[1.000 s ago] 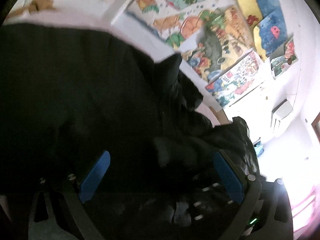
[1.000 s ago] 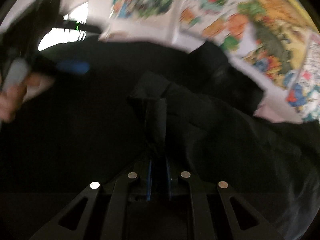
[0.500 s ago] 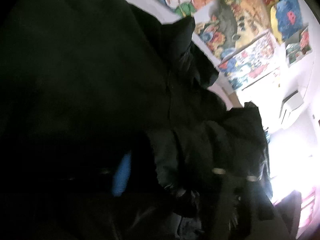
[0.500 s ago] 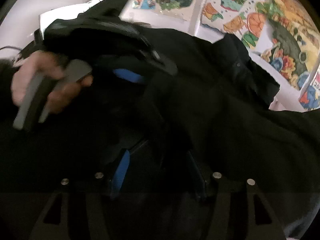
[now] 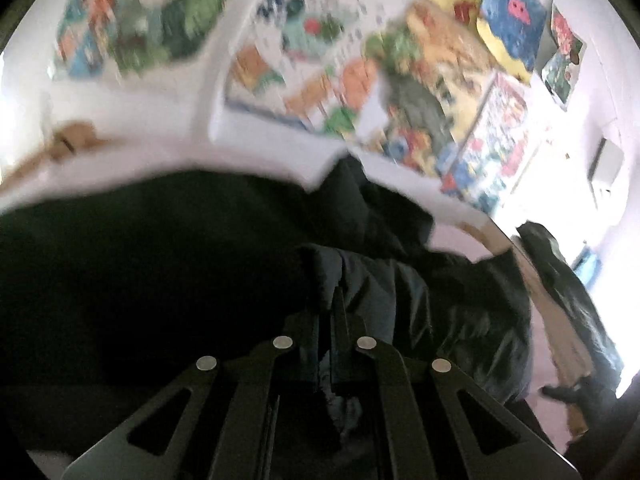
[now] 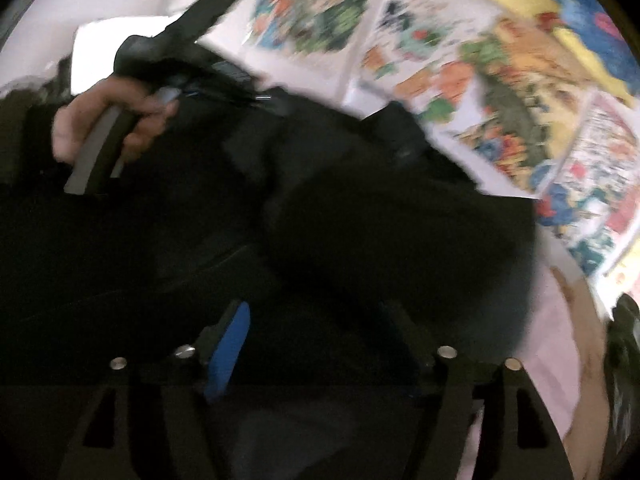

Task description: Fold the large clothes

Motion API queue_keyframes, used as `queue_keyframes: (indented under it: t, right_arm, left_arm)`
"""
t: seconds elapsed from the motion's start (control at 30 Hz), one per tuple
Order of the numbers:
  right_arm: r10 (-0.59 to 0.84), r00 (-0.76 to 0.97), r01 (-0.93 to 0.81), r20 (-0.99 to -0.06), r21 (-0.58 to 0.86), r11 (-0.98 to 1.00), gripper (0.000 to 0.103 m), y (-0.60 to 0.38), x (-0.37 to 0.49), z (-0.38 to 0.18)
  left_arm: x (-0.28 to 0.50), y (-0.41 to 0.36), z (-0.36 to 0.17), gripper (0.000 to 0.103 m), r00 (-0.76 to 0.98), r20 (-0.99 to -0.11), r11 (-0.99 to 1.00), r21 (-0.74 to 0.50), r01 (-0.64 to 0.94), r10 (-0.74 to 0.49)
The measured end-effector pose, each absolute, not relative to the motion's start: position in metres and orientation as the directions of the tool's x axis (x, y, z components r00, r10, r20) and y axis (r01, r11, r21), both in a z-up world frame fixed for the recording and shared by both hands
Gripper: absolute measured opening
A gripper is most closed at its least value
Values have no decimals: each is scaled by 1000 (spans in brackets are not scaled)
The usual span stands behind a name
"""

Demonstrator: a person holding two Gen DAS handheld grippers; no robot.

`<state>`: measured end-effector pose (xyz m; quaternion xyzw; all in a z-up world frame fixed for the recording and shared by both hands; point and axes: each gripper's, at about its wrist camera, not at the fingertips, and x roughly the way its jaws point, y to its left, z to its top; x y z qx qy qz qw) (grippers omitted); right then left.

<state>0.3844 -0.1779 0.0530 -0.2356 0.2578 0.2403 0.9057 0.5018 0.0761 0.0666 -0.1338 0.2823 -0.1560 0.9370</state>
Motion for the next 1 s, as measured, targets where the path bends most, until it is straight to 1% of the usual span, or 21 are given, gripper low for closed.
queue_keyframes:
  t: [0.07,0.13,0.2,0.33,0.4,0.43,0.47,0.57,0.63,0.73,0.8,0.9,1.0]
  right_arm:
    - [278,791,-487,-544,-286,825,75,-190,398,64]
    - [241,811,-425,-533,-253,869,75,-199,416,69]
    - [187,819,-349,-543,-212,913,75,-214,441,67]
    - [79,802,-257,-592,-223,940,74,-236,487,45]
    - [64,772,-247,-632,-205,947,73,-247,504,30]
    - [77,746,-247,-661,-168,954,68,-254,515,22]
    - [93,724,-244,-683,-127,961,66,-260,523,15]
    - [152,665,-239,-731,-16,971,66,-273,539,-3]
    - [153,648,-243,-747,-12,970,66,-271,543,-13]
    - [134,623,-263,-770,-45,964,68,-265,547,-31]
    - [145,618,-264,-773,-30,964,68,-268,548,-40]
    - [153,618,-264,-771,-21,964,69,-272,547,-47]
    - [129,637,-258,-760,-52,965,69,-271,541,-48]
  left_arm:
    - [504,85,72,2,822,-480,938,-297,178,-308]
    - [506,93,71,2,838,-487,960,-244,140,-246]
    - [512,94,61,2,836,-509,973,-200,118,-206]
    - [527,89,27,2,804,-583,993,-92,77,-116]
    - [535,92,13,2,779,-620,995,-84,54,-95]
    - [540,97,0,2,754,-651,995,-100,25,-84]
    - [543,101,-5,2,741,-666,993,-117,11,-87]
    - [549,113,-22,3,717,-690,988,-153,-7,-102]
    - [550,113,-27,4,715,-693,991,-134,-1,-93]
    - [550,105,-38,6,710,-701,996,-85,4,-62]
    - [552,103,-43,7,706,-707,998,-67,3,-49]
    - [555,102,-49,9,696,-717,998,-63,-3,-43]
    - [555,104,-48,11,699,-713,997,-83,-7,-54]
